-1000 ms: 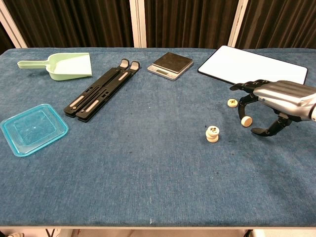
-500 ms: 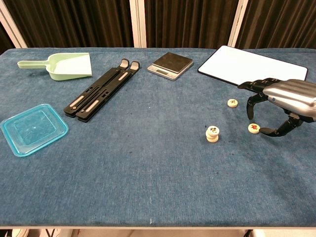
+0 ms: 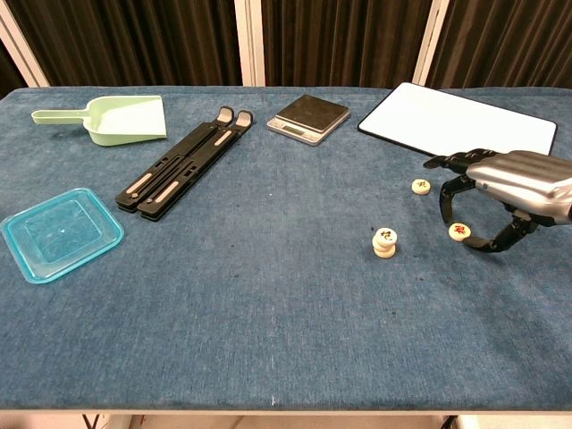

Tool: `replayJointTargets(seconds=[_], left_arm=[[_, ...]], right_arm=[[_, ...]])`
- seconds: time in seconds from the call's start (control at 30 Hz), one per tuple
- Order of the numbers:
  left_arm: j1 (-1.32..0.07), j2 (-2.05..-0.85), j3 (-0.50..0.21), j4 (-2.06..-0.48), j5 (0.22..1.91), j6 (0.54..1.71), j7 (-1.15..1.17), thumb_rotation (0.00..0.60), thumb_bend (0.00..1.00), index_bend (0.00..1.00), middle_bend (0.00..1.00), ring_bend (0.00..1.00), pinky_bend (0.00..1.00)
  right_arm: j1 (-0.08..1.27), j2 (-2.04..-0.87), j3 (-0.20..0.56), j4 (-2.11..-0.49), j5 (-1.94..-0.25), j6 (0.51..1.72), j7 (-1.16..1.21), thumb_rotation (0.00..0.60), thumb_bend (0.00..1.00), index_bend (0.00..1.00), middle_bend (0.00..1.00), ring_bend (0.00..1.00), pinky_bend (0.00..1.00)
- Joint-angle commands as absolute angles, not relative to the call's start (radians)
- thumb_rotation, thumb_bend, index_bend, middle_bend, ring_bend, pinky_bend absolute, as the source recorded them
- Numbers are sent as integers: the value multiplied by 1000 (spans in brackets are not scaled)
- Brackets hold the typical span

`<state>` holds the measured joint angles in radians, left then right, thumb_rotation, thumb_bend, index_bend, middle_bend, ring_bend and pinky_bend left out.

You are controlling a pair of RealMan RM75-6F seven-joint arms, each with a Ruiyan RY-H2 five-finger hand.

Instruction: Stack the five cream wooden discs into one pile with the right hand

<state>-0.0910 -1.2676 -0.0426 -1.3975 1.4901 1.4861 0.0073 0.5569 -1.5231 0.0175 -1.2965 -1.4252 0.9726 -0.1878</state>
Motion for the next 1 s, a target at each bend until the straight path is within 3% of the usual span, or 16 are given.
replayJointTargets(seconds=[0.03,0.33,0.6,1.0], left_arm=[[-91,-1268,-43,-1395,1488,1485,6,600,83,173,136,37,1],[-89,-1271,-42,-1388,1487,1487,0,600,82,173,136,37,1],[-89,-1266,-44,-1390,1489,1492,0,600,83,173,136,37,1],[-79,-1270,-40,-1386,1486,1498,-5,600,83,173,136,37,1]], right_arm=[[559,-1527,19,-1293,-1422,969,-189,600,454,522,87,63,83],[559,-1522,27,-1300,-1433,986,-176,600,481,560,101,63,83],[578,-1463,49,-1430,-1500,1045,-188,600,483,571,107,62,83],[641,-1475,41,-1517,-1511,960,-276,600,483,567,110,62,83]])
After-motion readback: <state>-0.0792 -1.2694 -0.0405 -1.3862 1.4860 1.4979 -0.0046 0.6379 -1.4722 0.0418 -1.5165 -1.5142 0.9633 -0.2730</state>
